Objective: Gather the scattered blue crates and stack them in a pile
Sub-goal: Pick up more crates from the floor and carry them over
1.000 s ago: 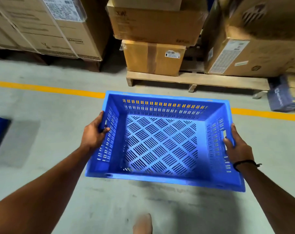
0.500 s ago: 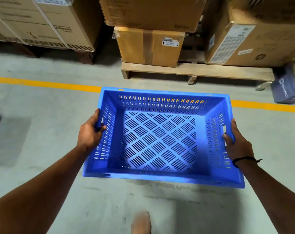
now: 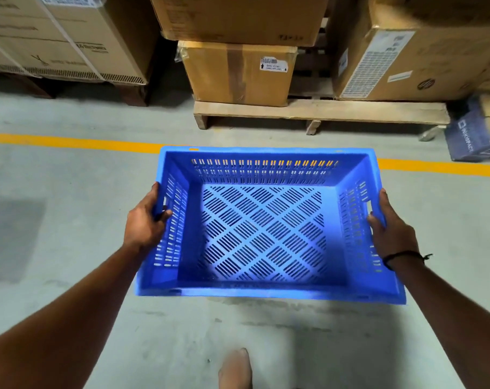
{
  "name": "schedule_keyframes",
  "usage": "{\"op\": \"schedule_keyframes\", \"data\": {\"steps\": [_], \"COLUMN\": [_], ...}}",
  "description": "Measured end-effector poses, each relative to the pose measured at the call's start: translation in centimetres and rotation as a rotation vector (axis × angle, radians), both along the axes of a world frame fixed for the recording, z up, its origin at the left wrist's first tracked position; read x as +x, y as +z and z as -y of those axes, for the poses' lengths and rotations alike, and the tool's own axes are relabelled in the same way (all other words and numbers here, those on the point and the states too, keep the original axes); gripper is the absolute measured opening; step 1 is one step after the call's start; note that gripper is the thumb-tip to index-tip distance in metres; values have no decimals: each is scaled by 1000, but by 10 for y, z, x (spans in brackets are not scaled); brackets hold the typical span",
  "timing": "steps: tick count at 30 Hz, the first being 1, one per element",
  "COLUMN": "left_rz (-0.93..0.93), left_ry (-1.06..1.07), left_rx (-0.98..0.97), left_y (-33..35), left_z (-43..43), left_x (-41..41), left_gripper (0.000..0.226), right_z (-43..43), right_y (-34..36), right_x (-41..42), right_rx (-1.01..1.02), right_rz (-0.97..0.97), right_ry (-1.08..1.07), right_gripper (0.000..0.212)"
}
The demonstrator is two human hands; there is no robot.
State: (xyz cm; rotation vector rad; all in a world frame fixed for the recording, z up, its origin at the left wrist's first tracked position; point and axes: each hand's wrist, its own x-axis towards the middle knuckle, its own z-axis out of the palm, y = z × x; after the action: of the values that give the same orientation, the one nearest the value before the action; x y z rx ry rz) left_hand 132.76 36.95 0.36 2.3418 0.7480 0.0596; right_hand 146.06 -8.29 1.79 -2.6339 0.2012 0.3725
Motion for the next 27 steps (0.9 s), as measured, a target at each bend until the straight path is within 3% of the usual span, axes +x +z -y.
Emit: {"op": "schedule_keyframes", "data": {"steps": [5,12,19,27], "left_rz": [-24,5,-20,47], "left_ry": [-47,36,-18,47], "left_rx": [10,12,76,26], "left_y": [3,-4,7,-9], "left_z": [-15,-3,-15,-14], "left_x": [15,-7,32,3], "left_gripper": [66,66,61,68], "right_z": [3,-9,-11,-29], "right_y": [-9,-3,-8,-7], "right_x": [-29,21,0,33], "right_rx": [36,-5,33,4], "right_rz": [28,-14,1,-6], "right_ry": [-57,-3,-63,-18], "right_gripper": [61,62,60,60]}}
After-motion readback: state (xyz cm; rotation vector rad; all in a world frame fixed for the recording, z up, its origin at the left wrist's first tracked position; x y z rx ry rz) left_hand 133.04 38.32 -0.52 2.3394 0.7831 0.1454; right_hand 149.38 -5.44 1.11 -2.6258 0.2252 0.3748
